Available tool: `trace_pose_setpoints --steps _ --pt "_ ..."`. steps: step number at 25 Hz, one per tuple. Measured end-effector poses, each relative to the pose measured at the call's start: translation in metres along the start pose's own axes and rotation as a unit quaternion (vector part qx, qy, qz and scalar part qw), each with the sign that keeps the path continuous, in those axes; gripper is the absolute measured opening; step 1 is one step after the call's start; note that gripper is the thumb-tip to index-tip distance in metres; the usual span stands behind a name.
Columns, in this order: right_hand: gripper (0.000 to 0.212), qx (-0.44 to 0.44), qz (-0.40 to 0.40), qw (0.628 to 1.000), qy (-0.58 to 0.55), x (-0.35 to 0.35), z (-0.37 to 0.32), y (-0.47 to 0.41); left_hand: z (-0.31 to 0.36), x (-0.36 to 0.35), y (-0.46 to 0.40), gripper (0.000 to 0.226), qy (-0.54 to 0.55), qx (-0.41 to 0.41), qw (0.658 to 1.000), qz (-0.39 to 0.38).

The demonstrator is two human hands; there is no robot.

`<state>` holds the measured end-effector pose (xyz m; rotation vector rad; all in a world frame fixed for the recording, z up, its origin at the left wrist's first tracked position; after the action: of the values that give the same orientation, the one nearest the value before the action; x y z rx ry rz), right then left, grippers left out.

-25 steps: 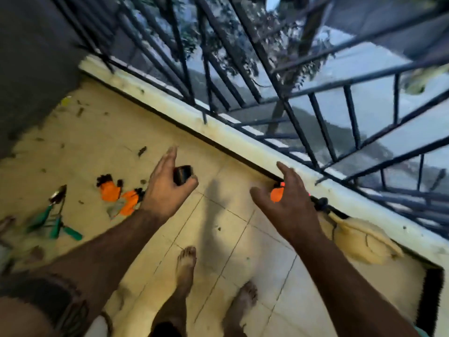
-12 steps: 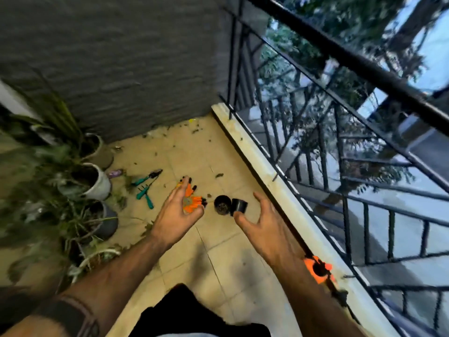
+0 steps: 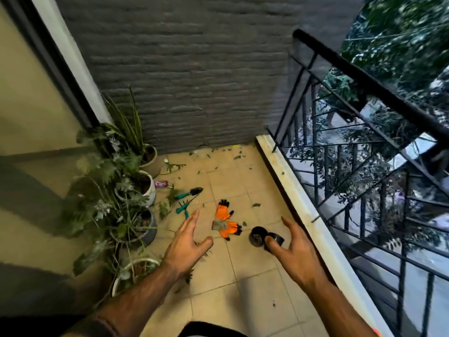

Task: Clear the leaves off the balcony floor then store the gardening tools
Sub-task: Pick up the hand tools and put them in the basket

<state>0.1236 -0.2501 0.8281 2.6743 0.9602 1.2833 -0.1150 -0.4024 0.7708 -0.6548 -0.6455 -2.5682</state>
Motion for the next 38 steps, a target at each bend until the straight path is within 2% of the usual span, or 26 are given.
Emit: trace_pose_setpoints --steps 3,7,13,21,28,31,38 --pt "0.074 0.007 0.004 1.0 0.012 -0.009 -0.015 -0.007 -0.012 0.016 -0.01 0.104 0.0 0.003 1.0 0.001" --pt "0.074 0.0 -0.04 0.999 0.036 -0.025 -0.019 -0.018 -0.026 0.014 -0.012 0.1 0.014 0.025 0.999 0.015" --pt "0.08 0.036 -0.093 0.994 0.045 -0.012 -0.022 -0.068 -0.032 -0.001 -0.009 0.091 0.027 0.063 0.996 0.058" --pt "0.081 0.121 -0.106 0.986 0.048 0.057 -0.021 -0.138 0.049 -0.014 -0.04 0.095 0.054 0.05 0.992 0.106" --pt "0.082 0.166 -0.107 0.979 0.056 0.077 -0.056 -0.197 0.118 0.003 -0.101 0.09 -0.004 0.003 0.989 0.148" --pt "0.085 0.166 -0.101 0.979 0.067 0.08 -0.072 -0.227 0.139 0.022 -0.143 0.089 0.008 -0.021 0.989 0.148" --pt "0.083 0.141 -0.058 0.986 0.063 0.085 -0.11 -0.284 0.164 0.062 -0.226 0.089 -0.038 -0.074 0.989 0.126"
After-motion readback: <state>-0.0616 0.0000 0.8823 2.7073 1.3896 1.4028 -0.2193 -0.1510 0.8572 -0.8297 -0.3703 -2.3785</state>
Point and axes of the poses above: each hand's wrist, its own y-axis away from the middle knuckle, its own x-axis out of the back of the hand, z = x × y, the point moved 7 cm from there along -y, towards the middle knuckle, and after that the axes turned 4 degrees about -z, right-handed, at the moved point
